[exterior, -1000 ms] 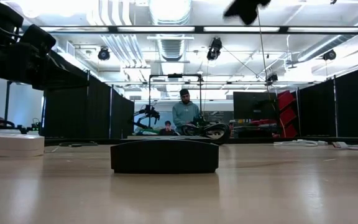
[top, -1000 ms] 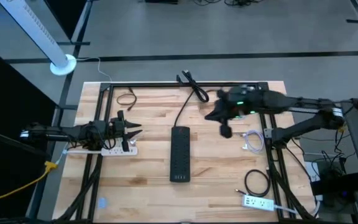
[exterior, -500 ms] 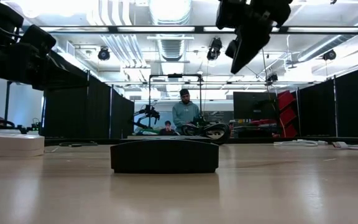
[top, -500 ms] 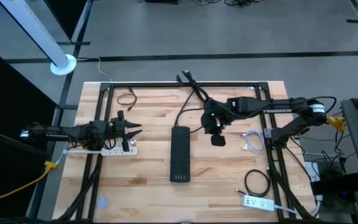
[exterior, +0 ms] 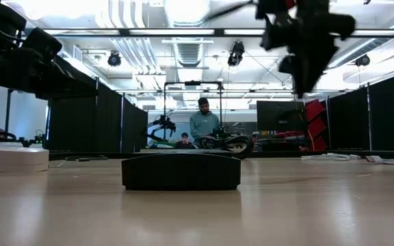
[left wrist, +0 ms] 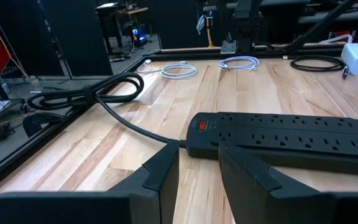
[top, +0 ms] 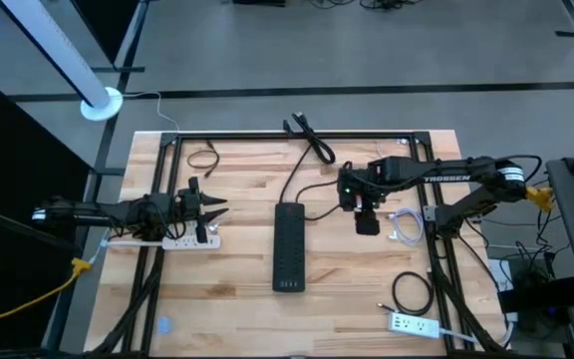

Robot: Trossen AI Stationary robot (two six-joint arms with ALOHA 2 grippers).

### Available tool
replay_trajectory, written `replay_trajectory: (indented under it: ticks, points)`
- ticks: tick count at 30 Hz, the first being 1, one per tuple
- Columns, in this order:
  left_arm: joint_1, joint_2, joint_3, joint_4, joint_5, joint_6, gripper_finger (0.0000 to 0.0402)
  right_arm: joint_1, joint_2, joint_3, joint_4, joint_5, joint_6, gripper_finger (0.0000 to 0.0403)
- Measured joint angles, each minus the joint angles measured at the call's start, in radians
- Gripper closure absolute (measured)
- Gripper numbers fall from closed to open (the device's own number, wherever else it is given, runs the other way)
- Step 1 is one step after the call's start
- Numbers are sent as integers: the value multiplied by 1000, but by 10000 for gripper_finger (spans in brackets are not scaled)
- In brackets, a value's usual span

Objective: Insert USB
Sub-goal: Insert the purple charger cable into the black outlet extension

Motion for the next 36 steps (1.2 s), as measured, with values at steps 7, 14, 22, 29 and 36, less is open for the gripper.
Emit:
replay_trajectory:
  ticks: [7, 14, 22, 29, 36]
  points:
    - [0, 1, 0, 0, 0, 0, 299, 0, -3, -140, -137, 12, 42, 234]
    - [0, 1, 0, 0, 0, 0, 299, 0, -8, -302, -131, 16, 104, 252]
    - [0, 1, 0, 0, 0, 0, 299, 0, -34, -324, -38, 161, -164, 264]
    - [0, 1, 0, 0, 0, 0, 299, -4, -35, -324, -26, 134, -410, 275]
    - [0, 1, 0, 0, 0, 0, 299, -35, -34, -326, 1, 128, -457, 284]
